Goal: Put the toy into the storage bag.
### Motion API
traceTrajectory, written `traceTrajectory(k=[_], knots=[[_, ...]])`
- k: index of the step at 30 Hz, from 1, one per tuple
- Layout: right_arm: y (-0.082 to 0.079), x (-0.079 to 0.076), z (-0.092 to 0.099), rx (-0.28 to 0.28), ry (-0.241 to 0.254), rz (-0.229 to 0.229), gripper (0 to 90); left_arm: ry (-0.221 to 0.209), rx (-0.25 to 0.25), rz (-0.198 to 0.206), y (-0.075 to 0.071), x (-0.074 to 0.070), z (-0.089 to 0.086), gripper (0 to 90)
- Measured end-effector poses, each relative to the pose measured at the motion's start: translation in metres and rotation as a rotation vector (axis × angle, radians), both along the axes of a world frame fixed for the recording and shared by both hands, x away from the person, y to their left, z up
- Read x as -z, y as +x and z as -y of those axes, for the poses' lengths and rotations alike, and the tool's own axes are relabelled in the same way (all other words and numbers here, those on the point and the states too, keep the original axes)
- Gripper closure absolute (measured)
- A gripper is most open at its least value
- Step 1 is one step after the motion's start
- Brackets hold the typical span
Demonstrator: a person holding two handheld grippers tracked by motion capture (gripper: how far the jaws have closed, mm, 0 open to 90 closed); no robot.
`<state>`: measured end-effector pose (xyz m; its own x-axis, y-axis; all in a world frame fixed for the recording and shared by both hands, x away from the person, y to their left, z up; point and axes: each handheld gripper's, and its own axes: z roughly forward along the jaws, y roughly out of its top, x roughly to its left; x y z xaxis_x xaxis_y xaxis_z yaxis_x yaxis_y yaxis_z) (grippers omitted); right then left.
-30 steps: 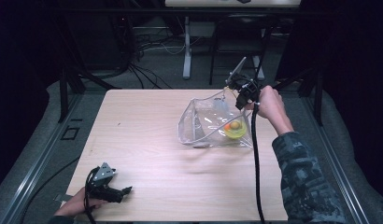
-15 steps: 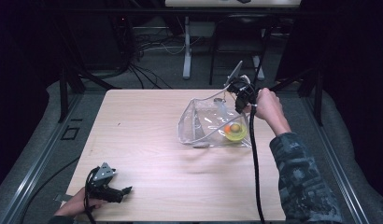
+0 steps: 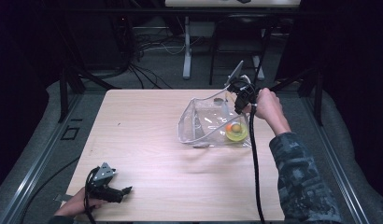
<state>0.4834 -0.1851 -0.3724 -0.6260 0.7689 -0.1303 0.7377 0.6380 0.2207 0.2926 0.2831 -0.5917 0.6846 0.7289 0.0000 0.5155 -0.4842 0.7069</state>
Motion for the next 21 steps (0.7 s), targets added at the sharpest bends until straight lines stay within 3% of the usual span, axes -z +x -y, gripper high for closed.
traceTrajectory(k=[6,15,21], knots=[[-0.006,-0.016,0.003,-0.003,0.040,0.046,63.2,0.000,0.000,0.000,0.000,0.000,0.000,0.0],[-0.021,-0.045,0.014,0.003,0.157,0.101,31.2,0.000,0.000,0.000,0.000,0.000,0.000,0.0],[-0.034,-0.056,0.019,-0.002,0.185,0.138,18.8,0.001,0.000,0.001,0.000,0.000,0.000,0.0]])
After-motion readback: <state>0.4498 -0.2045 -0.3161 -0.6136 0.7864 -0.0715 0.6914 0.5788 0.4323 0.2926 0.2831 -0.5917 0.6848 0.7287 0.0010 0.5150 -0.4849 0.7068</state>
